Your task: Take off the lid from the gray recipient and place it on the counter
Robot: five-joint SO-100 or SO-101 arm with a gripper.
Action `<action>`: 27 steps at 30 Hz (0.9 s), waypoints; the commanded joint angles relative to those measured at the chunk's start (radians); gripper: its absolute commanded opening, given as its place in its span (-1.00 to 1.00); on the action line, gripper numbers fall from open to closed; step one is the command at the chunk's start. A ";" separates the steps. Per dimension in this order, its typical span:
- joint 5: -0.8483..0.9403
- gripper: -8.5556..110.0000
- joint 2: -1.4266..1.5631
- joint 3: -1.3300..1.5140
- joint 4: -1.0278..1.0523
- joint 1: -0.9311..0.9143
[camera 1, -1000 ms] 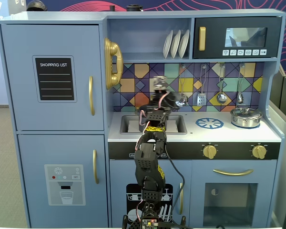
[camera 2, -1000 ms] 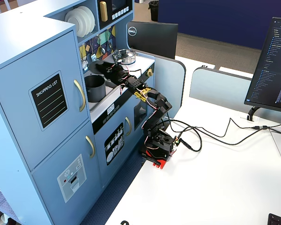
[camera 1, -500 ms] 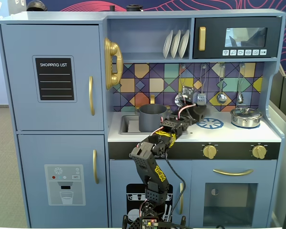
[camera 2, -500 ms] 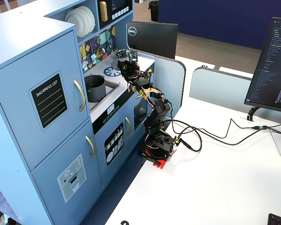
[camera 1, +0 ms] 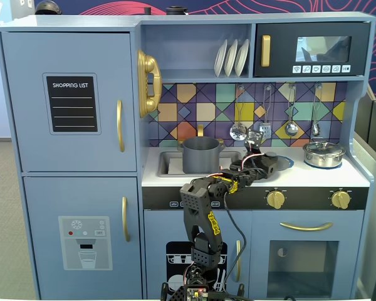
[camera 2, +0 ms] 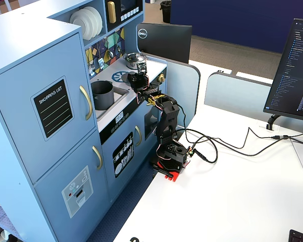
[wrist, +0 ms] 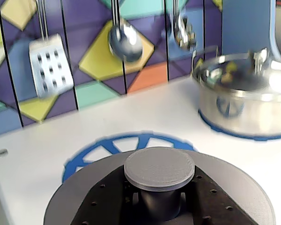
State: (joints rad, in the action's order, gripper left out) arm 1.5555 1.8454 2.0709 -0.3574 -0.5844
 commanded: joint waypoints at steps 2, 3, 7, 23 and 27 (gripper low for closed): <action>0.000 -0.86 -0.029 -0.008 -0.069 -0.002; 0.002 -0.86 -0.037 -0.008 -0.071 0.000; -0.002 -0.86 -0.066 -0.005 -0.081 0.003; 0.011 -0.70 -0.109 0.028 -0.150 0.023; 0.031 -0.45 -0.086 0.054 -0.137 0.012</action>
State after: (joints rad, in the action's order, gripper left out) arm 1.5723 1.7303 2.1138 -0.5001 -0.5752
